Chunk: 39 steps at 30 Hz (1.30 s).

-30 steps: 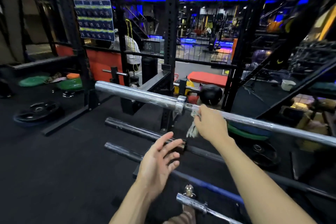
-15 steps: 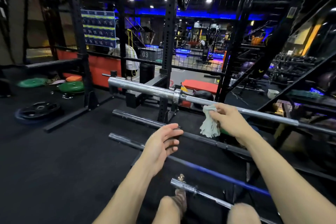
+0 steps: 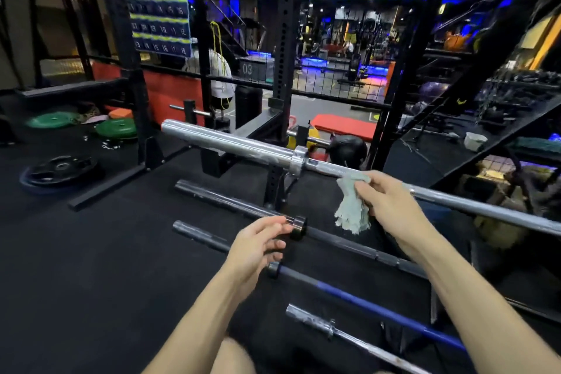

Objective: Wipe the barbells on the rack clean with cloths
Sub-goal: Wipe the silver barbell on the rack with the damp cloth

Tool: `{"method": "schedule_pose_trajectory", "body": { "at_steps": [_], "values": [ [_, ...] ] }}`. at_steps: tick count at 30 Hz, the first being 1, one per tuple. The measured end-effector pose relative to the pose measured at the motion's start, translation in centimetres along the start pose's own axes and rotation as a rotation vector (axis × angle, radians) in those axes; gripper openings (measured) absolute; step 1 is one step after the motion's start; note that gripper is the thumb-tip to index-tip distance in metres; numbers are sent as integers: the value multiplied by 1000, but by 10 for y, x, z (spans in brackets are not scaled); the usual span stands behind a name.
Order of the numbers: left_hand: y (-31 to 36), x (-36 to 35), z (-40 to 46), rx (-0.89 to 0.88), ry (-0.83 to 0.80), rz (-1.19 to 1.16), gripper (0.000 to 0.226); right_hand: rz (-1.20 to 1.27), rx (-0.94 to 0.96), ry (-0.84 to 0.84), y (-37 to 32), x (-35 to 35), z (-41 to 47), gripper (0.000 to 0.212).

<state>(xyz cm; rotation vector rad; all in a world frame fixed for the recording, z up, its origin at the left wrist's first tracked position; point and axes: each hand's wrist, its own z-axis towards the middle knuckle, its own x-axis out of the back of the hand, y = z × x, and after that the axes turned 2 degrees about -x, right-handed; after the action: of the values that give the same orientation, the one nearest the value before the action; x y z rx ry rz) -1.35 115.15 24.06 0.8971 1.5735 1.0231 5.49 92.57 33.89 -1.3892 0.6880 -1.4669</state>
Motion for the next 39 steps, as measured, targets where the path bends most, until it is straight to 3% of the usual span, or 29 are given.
{"method": "schedule_pose_trajectory", "body": {
  "at_steps": [3, 9, 12, 23, 29, 33, 39],
  "values": [
    [-8, 7, 62, -8, 2, -12, 21, -24, 106, 64, -3, -10, 53, 18],
    [-12, 1, 173, -79, -100, -35, 64, -68, 293, 45, 4, -19, 174, 19],
    [-15, -1, 187, -60, -125, -48, 46, -59, 265, 32, 12, -23, 205, 18],
    [8, 15, 145, -47, -365, -15, 78, -144, 243, 128, -16, -37, 141, 14],
    [20, 28, 104, 1, -291, -32, 58, -262, 201, 163, -19, -39, 100, 11],
    [22, 32, 91, -10, -215, 22, 26, -284, 210, 173, -15, -37, 97, 8],
    [17, 32, 114, -305, -82, 334, 25, -290, 210, 149, -1, -47, 132, 11]
  ]
}}
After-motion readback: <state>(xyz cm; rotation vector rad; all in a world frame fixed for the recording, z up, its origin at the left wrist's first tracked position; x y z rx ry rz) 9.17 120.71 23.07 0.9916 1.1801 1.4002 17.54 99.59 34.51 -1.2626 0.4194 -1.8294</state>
